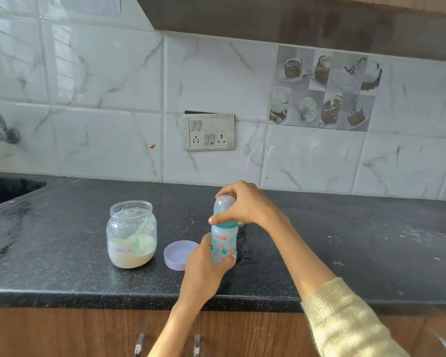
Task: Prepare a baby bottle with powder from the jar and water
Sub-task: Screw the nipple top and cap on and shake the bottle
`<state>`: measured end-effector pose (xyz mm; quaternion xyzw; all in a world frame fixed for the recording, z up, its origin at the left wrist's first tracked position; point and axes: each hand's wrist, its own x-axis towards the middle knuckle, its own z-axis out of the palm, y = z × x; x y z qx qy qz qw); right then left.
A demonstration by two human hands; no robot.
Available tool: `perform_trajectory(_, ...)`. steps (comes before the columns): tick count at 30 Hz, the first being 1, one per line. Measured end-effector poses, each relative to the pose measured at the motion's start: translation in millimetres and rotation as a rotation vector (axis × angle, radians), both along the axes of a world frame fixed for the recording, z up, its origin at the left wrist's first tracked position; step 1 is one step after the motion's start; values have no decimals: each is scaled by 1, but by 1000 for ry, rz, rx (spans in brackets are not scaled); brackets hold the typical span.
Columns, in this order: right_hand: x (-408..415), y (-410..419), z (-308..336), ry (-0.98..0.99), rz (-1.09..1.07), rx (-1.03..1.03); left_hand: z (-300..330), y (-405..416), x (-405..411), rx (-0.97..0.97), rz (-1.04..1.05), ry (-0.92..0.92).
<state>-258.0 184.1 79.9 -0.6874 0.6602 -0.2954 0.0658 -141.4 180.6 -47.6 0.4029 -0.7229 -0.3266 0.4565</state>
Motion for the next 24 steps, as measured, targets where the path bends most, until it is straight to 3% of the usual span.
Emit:
perform_trajectory(4,12,5,-31,-37,-66,-257,-2,-1,-1,0,10,5)
perform_trajectory(7,16,7,-61,-191,17,-348,-3,-1,-1,-2,6,24)
perform_trajectory(13,14,7,-89,-330,147,-318,-3,-1,0,-49,-4,10)
perform_trajectory(24,9,9,-95,-235,159,-205,-4,4,4,-20,14,14)
